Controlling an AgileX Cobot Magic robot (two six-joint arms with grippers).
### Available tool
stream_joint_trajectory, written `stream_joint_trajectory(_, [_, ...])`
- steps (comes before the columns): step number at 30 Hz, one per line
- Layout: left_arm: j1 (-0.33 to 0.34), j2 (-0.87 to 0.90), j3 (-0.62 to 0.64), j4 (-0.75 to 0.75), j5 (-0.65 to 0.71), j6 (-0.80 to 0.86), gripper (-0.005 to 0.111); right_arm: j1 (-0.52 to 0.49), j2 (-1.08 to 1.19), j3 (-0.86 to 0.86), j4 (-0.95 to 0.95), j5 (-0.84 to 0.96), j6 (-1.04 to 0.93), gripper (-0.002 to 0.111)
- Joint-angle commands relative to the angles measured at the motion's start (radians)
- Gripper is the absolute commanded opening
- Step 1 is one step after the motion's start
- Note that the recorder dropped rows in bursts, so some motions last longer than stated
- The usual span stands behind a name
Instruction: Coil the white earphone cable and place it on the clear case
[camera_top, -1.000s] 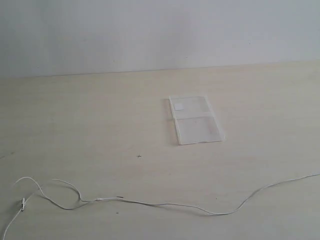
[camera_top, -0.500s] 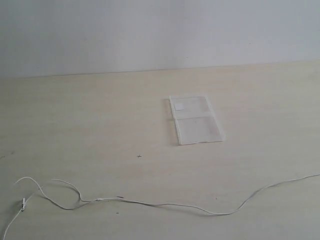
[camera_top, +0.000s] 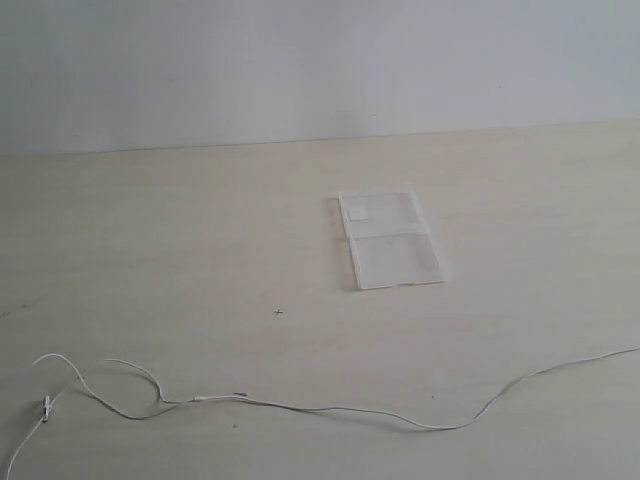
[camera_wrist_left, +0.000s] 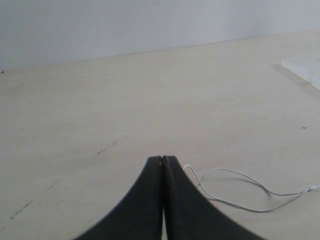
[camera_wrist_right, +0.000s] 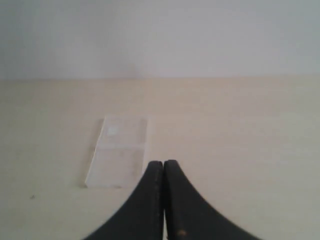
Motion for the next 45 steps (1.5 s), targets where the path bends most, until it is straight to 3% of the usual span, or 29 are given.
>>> stream_joint_trajectory(1, [0.001,-0.005,0.003,0.002,-0.011,-0.006,0.000,-0.004,0.227,-0.007,0.490,0.178,-0.572,0.000])
stream_joint_trajectory(3, [0.001,-0.005,0.003,0.002,-0.011,-0.006,0.000,-0.004,0.324,-0.007,0.662,0.207,-0.750,0.000])
stream_joint_trajectory(11, [0.001,-0.005,0.003,0.002,-0.011,-0.006,0.000,-0.004,0.571,-0.007,1.016,0.223,-0.923,0.000])
stream_joint_trajectory(18, [0.001,-0.005,0.003,0.002,-0.011,-0.006,0.000,0.070,0.748,-0.007,1.037,0.331,-1.288,0.000])
stream_joint_trajectory(25, [0.001,-0.005,0.003,0.002,-0.011,-0.006,0.000,0.188,0.902,-0.031,1.052,0.306,-1.382,0.000])
stream_joint_trajectory(28, [0.001,-0.005,0.003,0.002,-0.011,-0.006,0.000,0.211,0.935,-0.042,0.999,0.259,-1.384,0.012])
stream_joint_trajectory(33, [0.001,-0.005,0.003,0.002,-0.011,-0.006,0.000,0.247,0.971,-0.042,0.974,0.120,-1.409,0.048])
stream_joint_trajectory(45, [0.001,-0.005,0.003,0.002,-0.011,-0.006,0.000,0.264,1.089,-0.042,0.943,-0.006,-1.463,0.050])
